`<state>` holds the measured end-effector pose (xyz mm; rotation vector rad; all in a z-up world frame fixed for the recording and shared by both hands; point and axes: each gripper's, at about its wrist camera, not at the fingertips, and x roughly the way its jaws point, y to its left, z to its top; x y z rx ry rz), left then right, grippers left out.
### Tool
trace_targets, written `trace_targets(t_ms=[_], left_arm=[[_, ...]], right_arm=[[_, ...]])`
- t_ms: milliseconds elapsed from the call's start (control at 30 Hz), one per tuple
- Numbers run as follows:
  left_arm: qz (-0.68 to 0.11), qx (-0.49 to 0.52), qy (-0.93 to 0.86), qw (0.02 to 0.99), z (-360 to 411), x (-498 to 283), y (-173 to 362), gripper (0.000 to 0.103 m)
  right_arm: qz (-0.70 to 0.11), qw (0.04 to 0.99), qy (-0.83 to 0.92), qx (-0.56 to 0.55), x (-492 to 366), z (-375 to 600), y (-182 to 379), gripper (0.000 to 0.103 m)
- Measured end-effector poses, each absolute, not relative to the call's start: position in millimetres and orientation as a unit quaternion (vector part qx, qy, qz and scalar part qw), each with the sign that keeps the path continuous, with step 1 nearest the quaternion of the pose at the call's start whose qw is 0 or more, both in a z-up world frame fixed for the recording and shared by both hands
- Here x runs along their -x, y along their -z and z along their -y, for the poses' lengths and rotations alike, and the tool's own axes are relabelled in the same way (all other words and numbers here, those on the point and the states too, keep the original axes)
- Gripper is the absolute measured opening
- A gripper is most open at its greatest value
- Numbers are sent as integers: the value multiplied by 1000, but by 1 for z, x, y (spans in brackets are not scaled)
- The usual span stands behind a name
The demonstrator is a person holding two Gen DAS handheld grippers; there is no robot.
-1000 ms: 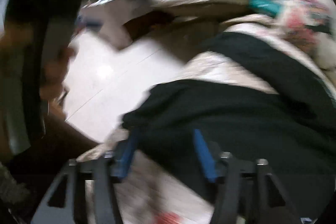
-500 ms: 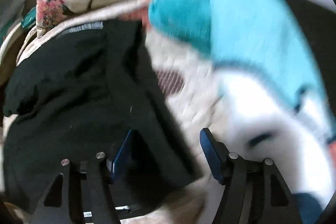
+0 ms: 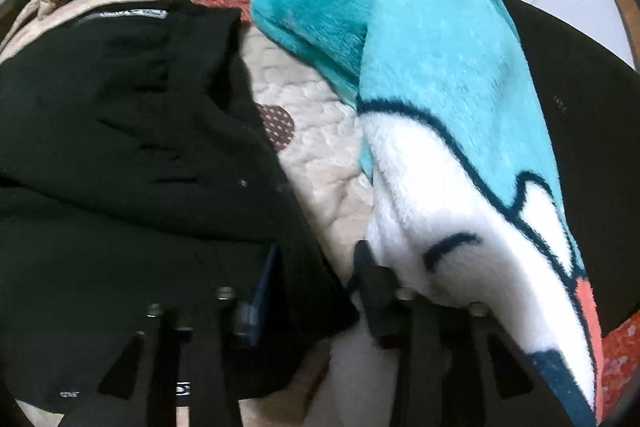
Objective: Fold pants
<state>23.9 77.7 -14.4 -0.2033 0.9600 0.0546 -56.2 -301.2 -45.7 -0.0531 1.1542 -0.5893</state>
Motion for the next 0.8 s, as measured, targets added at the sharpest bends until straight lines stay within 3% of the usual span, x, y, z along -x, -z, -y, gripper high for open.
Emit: trace_targets(t_ms=[200,400,600,800], left_arm=[[-467,101,-15,878,-74,-22,18,103],[-486,89,-5,869,-58,-22,29,103],[-475,67,13,878,-37,-18,24,103],[-490,72,29,868,-29,-26,30,103]], right_arm=[[-485,835,259,1,83,288,9,57],[-441,876,192,-44,77,291,-20,59],[-451,880,141,-51,-8,301,-3,59],[-489,849,169,-103,-85,342,48,59]])
